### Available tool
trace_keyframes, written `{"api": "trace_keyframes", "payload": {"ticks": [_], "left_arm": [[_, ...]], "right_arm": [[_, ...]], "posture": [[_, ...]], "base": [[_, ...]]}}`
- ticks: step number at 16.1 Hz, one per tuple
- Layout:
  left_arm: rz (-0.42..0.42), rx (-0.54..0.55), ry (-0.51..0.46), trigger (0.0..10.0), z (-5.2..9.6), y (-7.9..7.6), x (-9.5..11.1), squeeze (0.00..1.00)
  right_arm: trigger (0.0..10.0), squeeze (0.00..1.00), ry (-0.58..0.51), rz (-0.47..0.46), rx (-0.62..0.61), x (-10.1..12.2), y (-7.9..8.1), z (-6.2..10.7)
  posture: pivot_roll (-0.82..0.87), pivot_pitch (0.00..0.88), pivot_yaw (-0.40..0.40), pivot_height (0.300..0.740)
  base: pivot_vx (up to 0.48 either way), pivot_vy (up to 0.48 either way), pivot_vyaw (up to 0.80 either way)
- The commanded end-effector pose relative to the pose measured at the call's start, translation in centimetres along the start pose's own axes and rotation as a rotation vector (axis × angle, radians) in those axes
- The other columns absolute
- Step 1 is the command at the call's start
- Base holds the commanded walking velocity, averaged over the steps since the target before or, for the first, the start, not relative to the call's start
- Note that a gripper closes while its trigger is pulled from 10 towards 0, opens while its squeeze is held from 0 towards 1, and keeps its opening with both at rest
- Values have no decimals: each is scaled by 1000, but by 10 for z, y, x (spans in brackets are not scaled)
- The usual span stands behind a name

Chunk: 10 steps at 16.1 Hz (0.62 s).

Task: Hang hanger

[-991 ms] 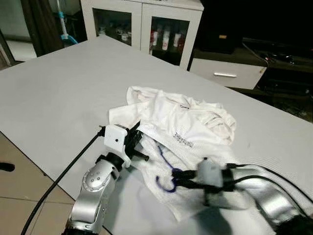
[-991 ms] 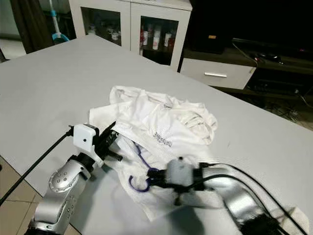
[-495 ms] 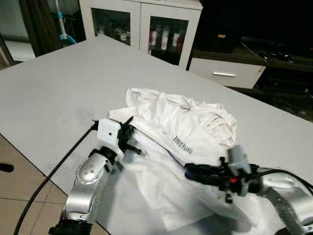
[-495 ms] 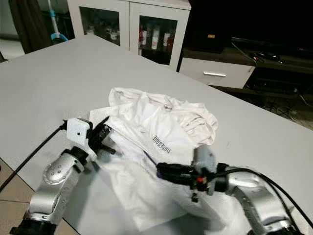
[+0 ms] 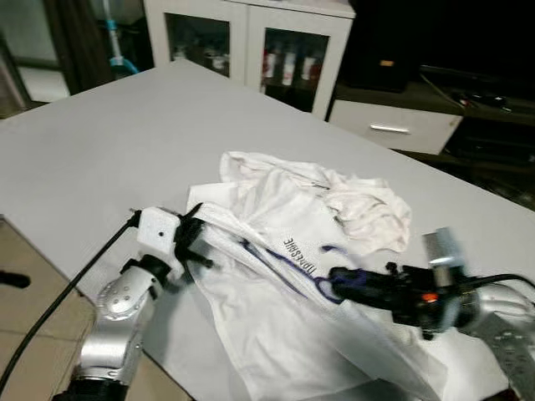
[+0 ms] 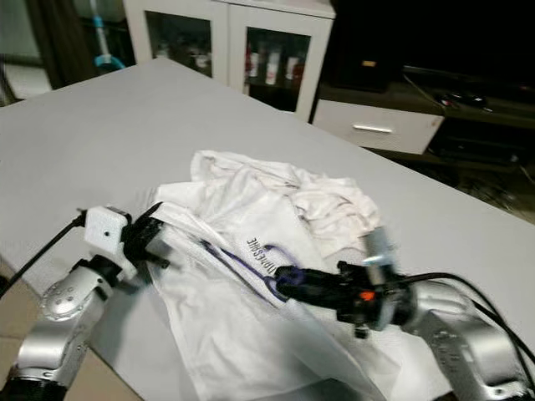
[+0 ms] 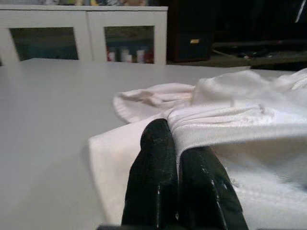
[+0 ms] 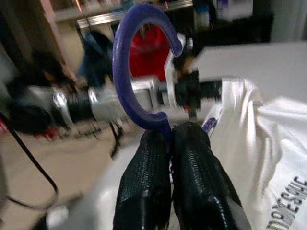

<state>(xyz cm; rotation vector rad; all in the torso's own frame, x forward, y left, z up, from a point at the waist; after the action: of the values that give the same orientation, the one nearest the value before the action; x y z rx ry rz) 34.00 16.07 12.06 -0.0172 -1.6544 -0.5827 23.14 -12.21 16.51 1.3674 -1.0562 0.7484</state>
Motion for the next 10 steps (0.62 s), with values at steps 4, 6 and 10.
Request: {"api": "trace_keyframes", "payload": {"ticks": [4, 6, 10], "left_arm": [[-10, -19, -14, 863, -9, -2, 3, 0], [-7, -38, -30, 863, -14, -10, 6, 0], [-8, -87, -134, 627, -36, -31, 36, 0]], "right_arm": [[0, 0, -116, 3, 117, 31, 21, -10], [0, 0, -137, -10, 157, 32, 27, -18], [0, 0, -71, -54, 215, 14, 33, -32]], "posture": [[91, 34, -75, 740], [86, 32, -71, 740], [89, 29, -78, 740]], "base": [[0, 0, 0], [0, 0, 0], [0, 0, 0]]}}
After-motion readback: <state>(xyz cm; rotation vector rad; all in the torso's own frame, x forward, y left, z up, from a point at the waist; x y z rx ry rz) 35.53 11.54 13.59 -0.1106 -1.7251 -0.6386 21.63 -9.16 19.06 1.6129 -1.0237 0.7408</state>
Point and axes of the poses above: a point about 5 cm out from each wrist's last joint towards the gripper, its own z axis pointing back from the gripper into the wrist, its own x axis along the axis of the wrist's last joint, y = z × x, the point moved 6 cm from there along -z, pointing out of the wrist towards the gripper, and after that the axes turned 13 degrees about -z, right-handed, at the moved point
